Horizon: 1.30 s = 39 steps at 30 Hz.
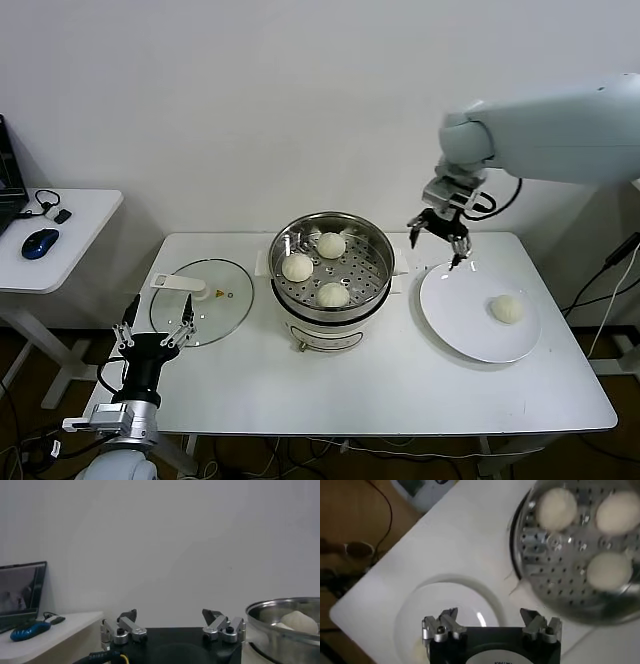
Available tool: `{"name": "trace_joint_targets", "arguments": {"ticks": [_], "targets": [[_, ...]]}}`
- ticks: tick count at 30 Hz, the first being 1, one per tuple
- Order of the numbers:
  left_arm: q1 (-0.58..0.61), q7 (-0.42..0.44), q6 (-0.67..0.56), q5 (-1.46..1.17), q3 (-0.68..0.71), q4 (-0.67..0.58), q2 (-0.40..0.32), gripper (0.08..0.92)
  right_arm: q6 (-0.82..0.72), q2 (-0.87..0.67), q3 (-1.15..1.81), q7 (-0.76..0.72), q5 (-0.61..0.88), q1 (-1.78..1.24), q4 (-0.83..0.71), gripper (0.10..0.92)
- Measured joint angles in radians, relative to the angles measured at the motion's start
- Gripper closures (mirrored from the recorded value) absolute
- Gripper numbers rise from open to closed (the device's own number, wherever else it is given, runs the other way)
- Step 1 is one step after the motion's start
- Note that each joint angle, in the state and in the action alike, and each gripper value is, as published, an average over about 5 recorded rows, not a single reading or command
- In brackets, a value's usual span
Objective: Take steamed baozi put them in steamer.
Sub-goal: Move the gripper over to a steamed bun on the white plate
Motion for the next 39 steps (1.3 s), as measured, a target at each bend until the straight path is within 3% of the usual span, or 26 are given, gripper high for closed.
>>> {"name": "trace_joint_targets", "arguments": {"ticks": [15,39], "targets": [[0.010,-0.001,-0.007,0.003,-0.003,0.015,-0.009,0.177,-0.172,-0.214,0.049,-0.040,-0.054,-0.169,-0.152,0.203],[0.018,-0.003,-0.012,0.019,0.000,0.034,-0.014,0.177,-0.175,-0.316,0.394,-0.056,-0.236,-0.606,-0.522,0.203]]}}
